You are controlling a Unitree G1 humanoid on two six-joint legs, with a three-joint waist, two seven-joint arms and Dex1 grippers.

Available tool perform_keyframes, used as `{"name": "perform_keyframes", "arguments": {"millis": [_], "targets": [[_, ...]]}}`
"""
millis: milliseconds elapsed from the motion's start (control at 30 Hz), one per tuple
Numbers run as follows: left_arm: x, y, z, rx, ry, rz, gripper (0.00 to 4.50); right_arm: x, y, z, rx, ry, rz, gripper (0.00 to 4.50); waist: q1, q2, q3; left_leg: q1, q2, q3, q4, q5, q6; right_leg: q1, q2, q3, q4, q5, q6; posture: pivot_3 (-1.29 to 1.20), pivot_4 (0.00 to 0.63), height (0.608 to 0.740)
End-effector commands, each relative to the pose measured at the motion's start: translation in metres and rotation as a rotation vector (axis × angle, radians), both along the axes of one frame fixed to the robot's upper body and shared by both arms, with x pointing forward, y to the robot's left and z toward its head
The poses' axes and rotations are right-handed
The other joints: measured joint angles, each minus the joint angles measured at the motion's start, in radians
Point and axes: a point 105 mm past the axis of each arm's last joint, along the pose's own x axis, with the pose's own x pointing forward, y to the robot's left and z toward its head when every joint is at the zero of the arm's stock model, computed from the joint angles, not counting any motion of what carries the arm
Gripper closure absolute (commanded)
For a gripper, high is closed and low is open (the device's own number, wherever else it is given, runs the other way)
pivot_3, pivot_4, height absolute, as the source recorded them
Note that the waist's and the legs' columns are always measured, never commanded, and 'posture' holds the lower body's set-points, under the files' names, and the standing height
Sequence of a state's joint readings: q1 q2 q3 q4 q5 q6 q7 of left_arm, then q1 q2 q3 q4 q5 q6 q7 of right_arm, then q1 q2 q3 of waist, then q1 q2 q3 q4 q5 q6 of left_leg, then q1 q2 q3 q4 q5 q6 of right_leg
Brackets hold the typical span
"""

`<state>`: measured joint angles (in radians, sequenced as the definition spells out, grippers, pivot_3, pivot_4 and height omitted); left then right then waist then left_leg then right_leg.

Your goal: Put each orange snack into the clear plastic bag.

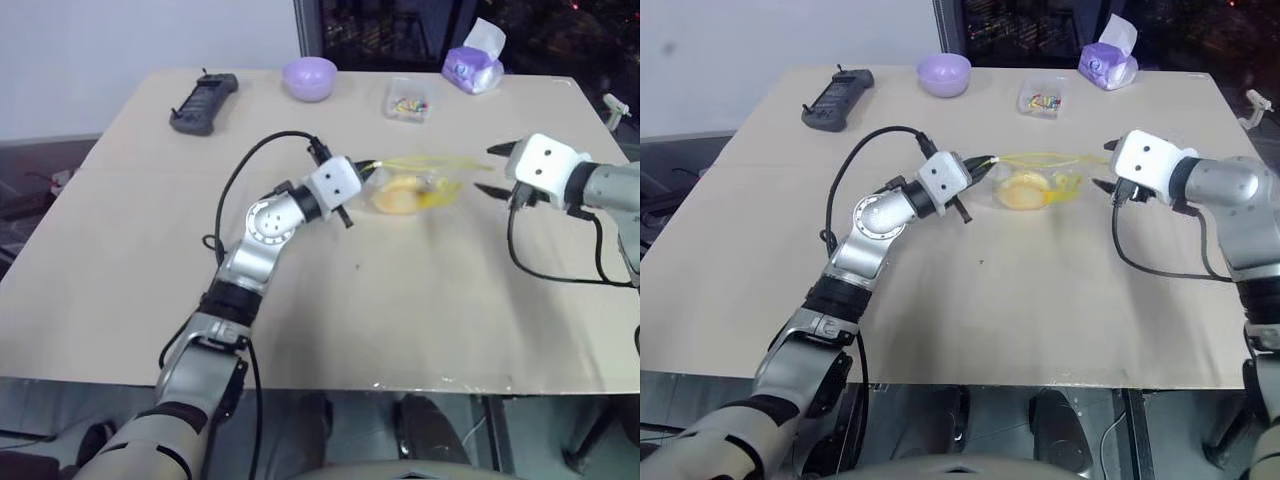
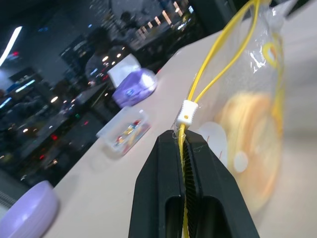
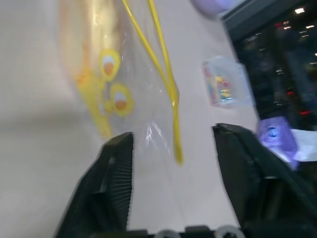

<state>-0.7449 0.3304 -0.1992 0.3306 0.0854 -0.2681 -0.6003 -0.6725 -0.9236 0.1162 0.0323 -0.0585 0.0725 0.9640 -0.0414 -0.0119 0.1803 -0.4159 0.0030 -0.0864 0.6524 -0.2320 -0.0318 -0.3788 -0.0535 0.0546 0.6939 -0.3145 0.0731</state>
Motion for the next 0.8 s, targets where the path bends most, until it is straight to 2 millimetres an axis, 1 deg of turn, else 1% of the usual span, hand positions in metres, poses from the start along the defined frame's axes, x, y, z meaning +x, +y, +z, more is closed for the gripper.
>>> {"name": "perform_keyframes", "arguments": {"millis": [33, 67, 133, 233, 333, 467, 533, 667, 767, 800], "targets": [[-0.009, 0.000, 0.015, -0.001, -0.064, -0.031, 4.50, -0.017, 0.015, 0.029, 0.033, -0.020, 0.074, 1.91, 0.000, 0.000, 0.000, 0.000, 0.000, 0.000, 0.000, 0.000, 0.000, 0.000, 0.000, 0.000, 0.000, 0.000, 0.000, 0.00, 0.150, 0.740], [-0.010, 0.001, 0.016, 0.006, -0.070, -0.036, 4.50, -0.023, 0.032, 0.037, 0.077, -0.021, 0.131, 1.91, -0.003, 0.000, 0.000, 0.000, 0.000, 0.000, 0.000, -0.001, 0.002, 0.000, 0.000, 0.000, 0.000, 0.000, 0.000, 0.00, 0.150, 0.740], [-0.013, 0.000, 0.017, 0.012, -0.080, -0.048, 4.50, -0.032, 0.064, 0.044, 0.133, -0.011, 0.235, 1.91, -0.008, 0.000, 0.000, 0.001, 0.001, 0.000, 0.000, -0.002, 0.003, 0.000, 0.001, 0.001, 0.001, 0.000, 0.000, 0.00, 0.150, 0.740], [-0.016, -0.003, 0.018, 0.023, -0.089, -0.066, 4.50, -0.038, 0.093, 0.039, 0.170, 0.019, 0.317, 1.91, -0.003, 0.000, 0.000, 0.001, 0.001, -0.001, 0.000, -0.002, 0.003, 0.000, 0.001, -0.001, 0.001, 0.000, 0.000, 0.00, 0.150, 0.740], [-0.020, -0.007, 0.017, 0.039, -0.097, -0.090, 4.50, -0.033, 0.113, 0.033, 0.176, 0.008, 0.347, 1.91, 0.005, 0.000, 0.000, 0.000, 0.000, -0.002, 0.001, -0.002, 0.003, 0.001, 0.000, -0.002, 0.001, 0.000, 0.000, 0.00, 0.150, 0.740], [-0.022, -0.009, 0.016, 0.040, -0.097, -0.098, 4.50, -0.026, 0.127, 0.028, 0.170, -0.028, 0.373, 1.91, 0.007, 0.000, 0.000, -0.001, -0.001, -0.002, 0.002, -0.001, 0.002, 0.000, 0.000, -0.002, 0.000, 0.000, 0.000, 0.00, 0.150, 0.740], [-0.023, -0.009, 0.016, 0.042, -0.096, -0.098, 4.50, -0.023, 0.129, 0.028, 0.161, -0.043, 0.378, 1.91, 0.005, 0.000, 0.000, -0.001, -0.001, -0.002, 0.001, 0.000, -0.001, 0.000, 0.000, -0.002, 0.000, 0.000, 0.000, 0.00, 0.150, 0.740], [-0.027, -0.010, 0.014, 0.070, -0.108, -0.111, 4.50, -0.013, 0.130, 0.030, 0.139, -0.098, 0.365, 1.91, 0.000, 0.000, 0.000, 0.000, 0.000, -0.002, 0.001, 0.001, -0.001, 0.000, 0.000, -0.002, 0.001, 0.000, 0.000, 0.00, 0.150, 0.740], [-0.028, -0.010, 0.013, 0.074, -0.109, -0.113, 4.50, -0.011, 0.129, 0.029, 0.128, -0.107, 0.366, 2.62, -0.001, 0.000, 0.000, 0.000, 0.000, -0.002, 0.001, 0.001, -0.001, 0.000, 0.000, -0.002, 0.001, 0.000, 0.000, 0.00, 0.150, 0.740], [-0.029, -0.010, 0.012, 0.080, -0.111, -0.114, 4.50, -0.011, 0.129, 0.029, 0.126, -0.109, 0.366, 2.62, -0.001, 0.000, 0.000, 0.000, 0.000, -0.002, 0.001, 0.001, -0.001, 0.000, 0.000, -0.002, 0.001, 0.000, 0.000, 0.00, 0.150, 0.740]]}}
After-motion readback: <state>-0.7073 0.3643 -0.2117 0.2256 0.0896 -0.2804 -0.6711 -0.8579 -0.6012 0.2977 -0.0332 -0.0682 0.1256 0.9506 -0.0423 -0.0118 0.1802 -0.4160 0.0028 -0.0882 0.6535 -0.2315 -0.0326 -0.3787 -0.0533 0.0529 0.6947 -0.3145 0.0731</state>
